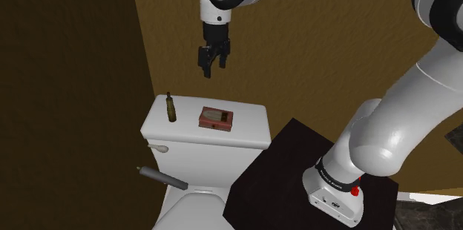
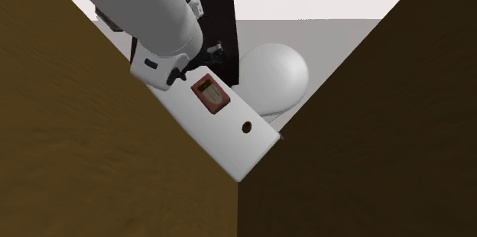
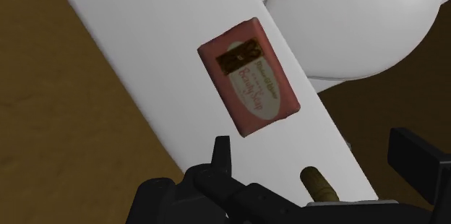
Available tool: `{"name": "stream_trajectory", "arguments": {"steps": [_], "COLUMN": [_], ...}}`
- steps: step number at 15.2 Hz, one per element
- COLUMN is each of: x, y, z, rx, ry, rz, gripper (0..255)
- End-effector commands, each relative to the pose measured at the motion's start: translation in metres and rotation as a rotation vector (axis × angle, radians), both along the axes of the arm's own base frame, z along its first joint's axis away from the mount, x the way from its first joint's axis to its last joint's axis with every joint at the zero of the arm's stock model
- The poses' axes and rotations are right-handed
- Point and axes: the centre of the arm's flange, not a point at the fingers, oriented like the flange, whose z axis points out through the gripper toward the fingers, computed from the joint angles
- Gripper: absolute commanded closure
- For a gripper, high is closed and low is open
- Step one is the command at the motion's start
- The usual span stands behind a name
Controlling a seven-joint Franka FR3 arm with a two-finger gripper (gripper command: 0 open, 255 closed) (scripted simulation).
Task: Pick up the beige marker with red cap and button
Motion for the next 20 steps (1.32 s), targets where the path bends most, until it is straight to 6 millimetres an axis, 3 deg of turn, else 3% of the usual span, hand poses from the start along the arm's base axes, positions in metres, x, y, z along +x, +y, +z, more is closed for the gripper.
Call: {"name": "stream_trajectory", "arguments": {"steps": [1,13,20], "x": [0.022,0.131,0.134], "y": [0.013,0.112,0.115], "z": [-0.014,-0.086,-0.12], "rx": [0.004,0.025,0.025], "ry": [0.004,0.034,0.034], "rz": [0.037,0.252,0.258], "gripper": [0,0,0]}}
